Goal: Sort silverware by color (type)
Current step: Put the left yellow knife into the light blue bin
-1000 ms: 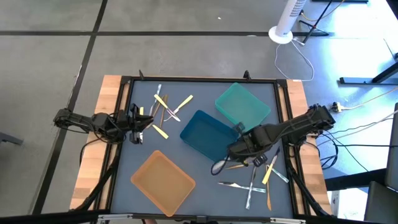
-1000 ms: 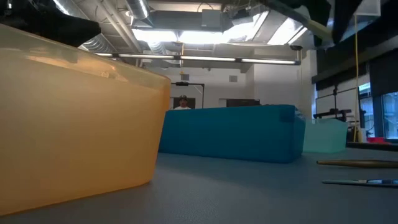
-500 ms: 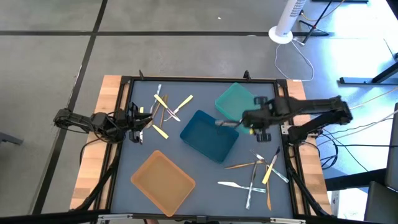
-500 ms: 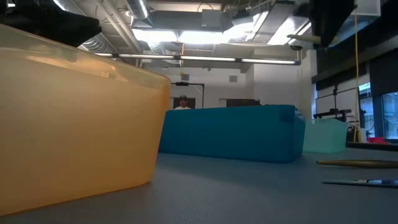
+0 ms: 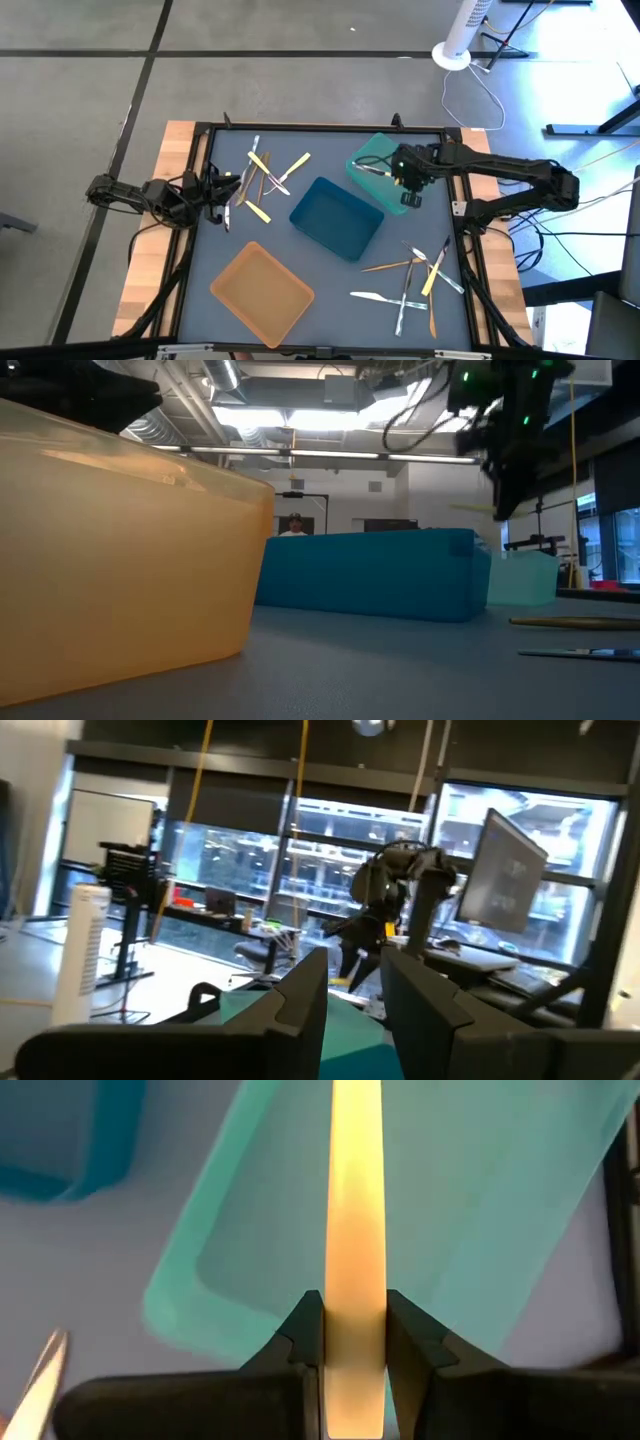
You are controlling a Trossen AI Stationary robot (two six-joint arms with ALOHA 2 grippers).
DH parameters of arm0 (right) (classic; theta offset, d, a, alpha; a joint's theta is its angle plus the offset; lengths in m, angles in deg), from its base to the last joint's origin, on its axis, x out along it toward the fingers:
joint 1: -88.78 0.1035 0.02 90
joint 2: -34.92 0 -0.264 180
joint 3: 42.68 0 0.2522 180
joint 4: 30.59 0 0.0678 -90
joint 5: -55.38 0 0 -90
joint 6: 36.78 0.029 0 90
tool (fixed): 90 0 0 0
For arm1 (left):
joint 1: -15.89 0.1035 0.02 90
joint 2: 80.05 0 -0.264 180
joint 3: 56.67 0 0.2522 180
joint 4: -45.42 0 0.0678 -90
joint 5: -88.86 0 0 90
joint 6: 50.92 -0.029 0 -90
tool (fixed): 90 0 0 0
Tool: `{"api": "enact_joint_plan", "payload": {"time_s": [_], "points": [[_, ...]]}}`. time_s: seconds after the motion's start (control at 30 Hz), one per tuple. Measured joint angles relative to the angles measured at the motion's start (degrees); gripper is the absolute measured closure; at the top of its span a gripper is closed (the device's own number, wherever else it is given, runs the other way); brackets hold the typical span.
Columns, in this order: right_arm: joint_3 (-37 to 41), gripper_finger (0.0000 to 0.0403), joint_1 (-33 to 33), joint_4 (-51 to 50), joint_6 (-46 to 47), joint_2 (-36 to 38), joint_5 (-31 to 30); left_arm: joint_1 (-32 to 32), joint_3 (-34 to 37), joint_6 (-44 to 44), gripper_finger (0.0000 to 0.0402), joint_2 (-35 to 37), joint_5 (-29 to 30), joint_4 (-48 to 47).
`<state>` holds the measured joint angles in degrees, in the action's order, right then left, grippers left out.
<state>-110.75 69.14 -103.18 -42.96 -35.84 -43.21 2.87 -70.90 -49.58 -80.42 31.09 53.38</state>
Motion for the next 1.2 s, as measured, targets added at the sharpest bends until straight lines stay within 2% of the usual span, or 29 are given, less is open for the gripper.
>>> {"api": "enact_joint_plan", "payload": {"time_s": [0.23,0.37,0.5,0.67,0.9,1.2], "points": [[5.1,0.0350,-9.2,10.3,-3.3,0.0,2.2,0.0,-0.1,0.9,0.0311,0.0,3.7,0.3],[7.5,0.0350,-13.0,14.2,-3.3,0.0,5.9,0.0,-1.5,1.6,0.0311,-0.2,5.8,0.2],[10.2,0.0350,-14.7,16.7,-3.1,0.0,8.2,0.0,-3.9,1.6,0.0311,-1.5,9.5,-0.2],[12.5,0.0350,-14.6,17.5,-3.1,0.0,7.7,0.0,-7.5,1.6,0.0311,-5.3,15.4,-1.4],[13.3,0.0329,-14.6,19.0,-3.1,0.0,7.6,0.0,-16.0,6.0,0.0311,-12.2,21.4,-13.4],[14.4,0.0284,-14.5,22.7,-3.1,0.0,7.6,0.0,-28.4,15.9,0.0311,-20.7,21.7,-31.7]]}}
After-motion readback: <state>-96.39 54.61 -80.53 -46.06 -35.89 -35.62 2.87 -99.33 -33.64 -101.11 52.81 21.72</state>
